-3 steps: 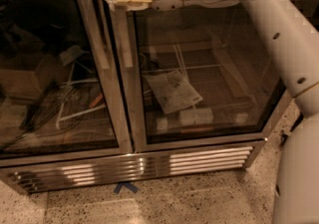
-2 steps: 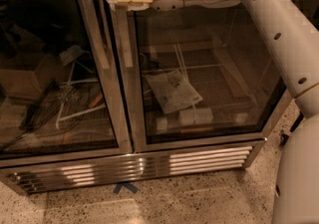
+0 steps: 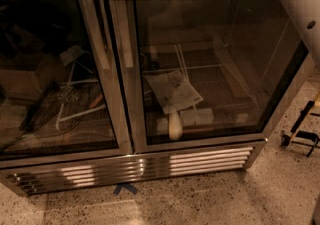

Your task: Place blue chip bag into bottom drawer

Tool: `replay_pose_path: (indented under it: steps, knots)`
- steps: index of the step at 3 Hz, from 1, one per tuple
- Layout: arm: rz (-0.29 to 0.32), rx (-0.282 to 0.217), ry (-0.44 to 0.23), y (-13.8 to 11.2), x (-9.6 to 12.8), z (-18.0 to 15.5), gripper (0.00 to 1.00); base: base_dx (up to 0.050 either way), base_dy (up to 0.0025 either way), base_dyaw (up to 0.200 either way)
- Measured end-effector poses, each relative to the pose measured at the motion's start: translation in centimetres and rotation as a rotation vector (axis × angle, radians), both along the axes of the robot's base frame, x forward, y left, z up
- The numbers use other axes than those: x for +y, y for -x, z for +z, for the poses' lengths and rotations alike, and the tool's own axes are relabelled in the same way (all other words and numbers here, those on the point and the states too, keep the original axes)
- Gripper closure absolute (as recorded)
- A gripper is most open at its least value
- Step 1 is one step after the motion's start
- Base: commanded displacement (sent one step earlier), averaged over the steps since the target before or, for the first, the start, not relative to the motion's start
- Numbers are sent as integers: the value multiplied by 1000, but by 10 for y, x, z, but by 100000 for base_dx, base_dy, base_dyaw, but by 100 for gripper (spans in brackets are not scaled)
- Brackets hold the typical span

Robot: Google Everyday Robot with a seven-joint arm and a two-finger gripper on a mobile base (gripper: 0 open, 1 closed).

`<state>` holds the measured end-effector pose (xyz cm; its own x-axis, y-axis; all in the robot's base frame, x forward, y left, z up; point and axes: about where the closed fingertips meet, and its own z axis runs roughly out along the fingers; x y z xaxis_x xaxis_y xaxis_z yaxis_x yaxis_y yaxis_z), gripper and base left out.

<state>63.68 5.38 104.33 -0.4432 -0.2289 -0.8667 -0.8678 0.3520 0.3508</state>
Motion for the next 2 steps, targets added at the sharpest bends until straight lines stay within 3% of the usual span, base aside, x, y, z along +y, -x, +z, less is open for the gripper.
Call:
replay_pose_path:
  steps: [2]
  knots:
    - [-206,-60,195,46,-24,34,0,0,0,0]
